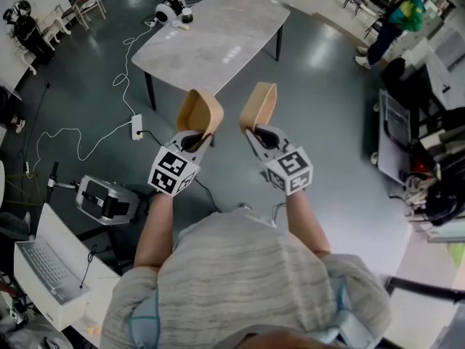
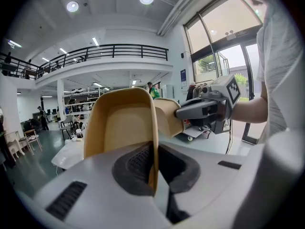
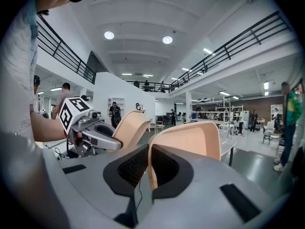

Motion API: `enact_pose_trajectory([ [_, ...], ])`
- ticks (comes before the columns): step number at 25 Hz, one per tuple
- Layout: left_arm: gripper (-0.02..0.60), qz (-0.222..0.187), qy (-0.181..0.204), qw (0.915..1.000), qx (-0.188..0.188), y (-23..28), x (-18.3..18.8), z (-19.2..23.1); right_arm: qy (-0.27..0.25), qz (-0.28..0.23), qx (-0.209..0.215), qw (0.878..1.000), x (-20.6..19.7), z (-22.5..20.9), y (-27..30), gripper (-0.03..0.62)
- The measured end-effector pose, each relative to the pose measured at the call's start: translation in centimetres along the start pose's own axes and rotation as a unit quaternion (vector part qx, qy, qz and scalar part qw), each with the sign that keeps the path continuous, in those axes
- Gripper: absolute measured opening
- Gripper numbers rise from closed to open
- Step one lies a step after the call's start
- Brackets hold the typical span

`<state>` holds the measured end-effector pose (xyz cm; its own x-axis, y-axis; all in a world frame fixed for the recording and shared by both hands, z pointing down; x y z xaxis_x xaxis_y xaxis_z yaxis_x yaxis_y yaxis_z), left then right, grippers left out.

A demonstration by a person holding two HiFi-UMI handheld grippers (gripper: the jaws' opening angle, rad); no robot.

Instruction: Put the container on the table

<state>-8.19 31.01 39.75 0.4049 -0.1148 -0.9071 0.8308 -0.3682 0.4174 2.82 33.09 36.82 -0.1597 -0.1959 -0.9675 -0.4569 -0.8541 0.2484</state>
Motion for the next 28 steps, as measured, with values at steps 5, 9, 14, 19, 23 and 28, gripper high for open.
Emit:
enact_pose_trajectory([
  [5,0.003,0.008,0.002,1.0,-0.001,3.5,1.6,-1.0,0.006,-0.007,0.007,1.0,-0.2,-3.6,-1.3,0.023],
  [9,0.003,0.017,0.003,0.9998,0.004,6.4,3.3,-1.9,0.008,-0.006,0.019,1.0,-0.4,-6.5,-2.5,0.023],
  [14,0.003,0.018,0.01,0.9997,0.012,9.5,5.6,-3.1,0.004,-0.005,0.032,0.999,0.1,-9.8,-3.8,0.023],
  [19,0.003,0.024,0.004,0.9995,0.018,10.7,5.7,-3.4,0.005,-0.007,0.036,0.999,-0.1,-11.7,-4.1,0.023],
  [23,0.003,0.035,0.0,0.9991,0.024,11.3,5.1,-2.2,0.011,-0.004,0.038,0.999,-0.7,-12.7,-3.3,0.023],
  [28,0.003,0.05,0.005,0.9982,0.034,12.7,4.6,0.2,0.011,0.006,0.042,0.999,-1.4,-13.8,-1.7,0.023],
])
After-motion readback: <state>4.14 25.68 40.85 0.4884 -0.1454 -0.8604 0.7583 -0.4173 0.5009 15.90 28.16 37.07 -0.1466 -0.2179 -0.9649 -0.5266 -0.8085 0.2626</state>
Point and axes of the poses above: the fingertips, and each gripper's own axes: y forward along the fingers, z to its left, x out of its top, the point moved 1 cm from there along -y, backward along the fingers, and after that the axes turned 3 degrees about -x, right-handed, at the moved point
